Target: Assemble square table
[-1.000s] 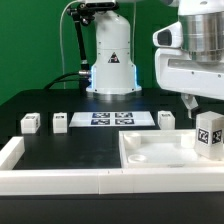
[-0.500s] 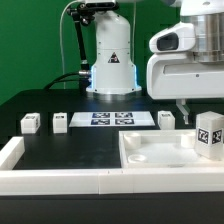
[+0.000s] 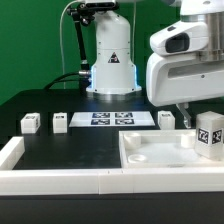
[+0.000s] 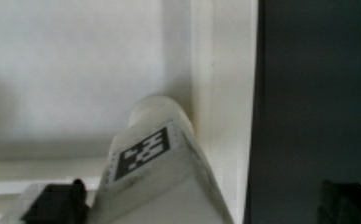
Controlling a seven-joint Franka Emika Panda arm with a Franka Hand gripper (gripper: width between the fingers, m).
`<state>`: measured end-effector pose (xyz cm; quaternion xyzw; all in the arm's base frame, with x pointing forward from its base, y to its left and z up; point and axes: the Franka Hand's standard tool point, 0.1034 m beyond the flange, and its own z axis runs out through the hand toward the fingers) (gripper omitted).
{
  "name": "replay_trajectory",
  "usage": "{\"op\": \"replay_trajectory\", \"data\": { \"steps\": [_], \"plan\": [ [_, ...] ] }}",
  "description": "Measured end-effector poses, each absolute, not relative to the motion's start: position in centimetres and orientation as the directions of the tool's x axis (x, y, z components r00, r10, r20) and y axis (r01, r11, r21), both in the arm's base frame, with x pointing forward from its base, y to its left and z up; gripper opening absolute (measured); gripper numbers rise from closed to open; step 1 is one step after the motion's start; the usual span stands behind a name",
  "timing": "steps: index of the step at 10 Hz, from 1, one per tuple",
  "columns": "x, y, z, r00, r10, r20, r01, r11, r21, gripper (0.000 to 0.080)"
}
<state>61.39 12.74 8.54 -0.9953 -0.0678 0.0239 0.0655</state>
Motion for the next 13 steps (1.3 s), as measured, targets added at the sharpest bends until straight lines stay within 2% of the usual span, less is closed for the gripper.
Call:
{"op": "replay_trajectory", "data": {
  "steps": [3,6,7,8,9,13],
  "plan": [
    [61.4,12.1,8.3,0.938,0.346,-0.012,0.342,-0.93,-0.138,0.0649],
    [61.5,12.0,8.3,0.931,0.366,-0.007,0.361,-0.922,-0.137,0.0621],
    [61.5,12.0,8.3,0.931,0.366,-0.007,0.361,-0.922,-0.137,0.0452],
    [61.5,12.0,8.3,0.931,0.366,-0.006,0.361,-0.922,-0.137,0.0452],
    [61.6,11.7,8.3,0.937,0.349,-0.008,0.345,-0.929,-0.134,0.0295],
    [61.6,11.6,8.3,0.984,0.174,-0.032,0.168,-0.977,-0.13,0.0294]
  ]
}}
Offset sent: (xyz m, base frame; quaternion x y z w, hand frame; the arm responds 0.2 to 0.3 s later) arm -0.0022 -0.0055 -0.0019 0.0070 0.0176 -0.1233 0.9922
